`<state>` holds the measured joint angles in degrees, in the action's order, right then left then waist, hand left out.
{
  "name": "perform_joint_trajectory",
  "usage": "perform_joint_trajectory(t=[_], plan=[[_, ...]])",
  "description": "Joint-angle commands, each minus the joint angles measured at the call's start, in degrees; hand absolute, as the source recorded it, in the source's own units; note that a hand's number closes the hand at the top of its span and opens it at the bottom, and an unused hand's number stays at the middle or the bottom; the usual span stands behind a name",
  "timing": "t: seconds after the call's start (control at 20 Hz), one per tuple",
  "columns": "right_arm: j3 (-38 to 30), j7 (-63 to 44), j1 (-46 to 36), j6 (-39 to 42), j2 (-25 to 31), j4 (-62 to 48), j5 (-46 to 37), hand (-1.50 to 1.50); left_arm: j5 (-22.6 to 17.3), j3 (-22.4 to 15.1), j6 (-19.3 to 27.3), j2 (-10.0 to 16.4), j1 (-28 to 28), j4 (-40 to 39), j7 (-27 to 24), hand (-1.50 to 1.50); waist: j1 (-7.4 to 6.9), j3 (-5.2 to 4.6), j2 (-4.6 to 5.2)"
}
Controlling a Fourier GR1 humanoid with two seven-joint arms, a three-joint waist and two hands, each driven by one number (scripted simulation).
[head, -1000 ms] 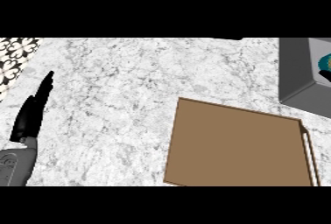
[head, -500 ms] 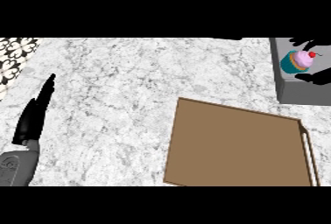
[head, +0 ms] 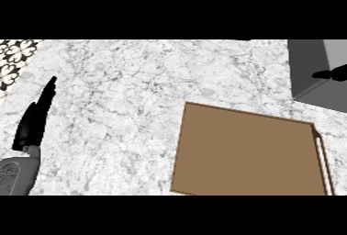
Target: Pick the cupcake from the tray and place it in the cardboard box
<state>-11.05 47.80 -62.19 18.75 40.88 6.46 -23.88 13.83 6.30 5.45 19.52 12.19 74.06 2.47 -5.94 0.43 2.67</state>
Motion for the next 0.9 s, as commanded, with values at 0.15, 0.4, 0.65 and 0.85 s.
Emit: perform_joint_trajectory(t=[0.15, 0.4, 0.65, 0.85], plan=[[-6.4, 0.8, -0.91, 10.09, 6.54, -2.27, 6.39, -1.5, -0.33, 0.65, -0.25, 0.57, -0.37, 0.51, -0.23, 0.0, 0.16, 0.13, 0.25], [-9.1, -2.11, -0.58, 13.99, 10.4, -3.14, 9.2, -1.5, -0.83, 1.17, -0.57, 0.97, 0.34, 1.06, 0.45, 0.0, 0.14, 0.29, 0.48], [-10.19, -3.69, 1.18, 14.51, 14.32, -2.64, 10.3, -1.5, -0.59, 0.45, -0.52, 0.22, 0.0, 1.2, 0.14, 0.0, 0.38, 0.51, 1.15], [-9.97, -5.14, 2.66, 15.69, 17.18, -2.03, 10.11, -1.5, -0.73, 1.22, 0.02, 0.44, -0.77, 1.35, 0.08, 0.0, -0.03, 0.61, 1.13]])
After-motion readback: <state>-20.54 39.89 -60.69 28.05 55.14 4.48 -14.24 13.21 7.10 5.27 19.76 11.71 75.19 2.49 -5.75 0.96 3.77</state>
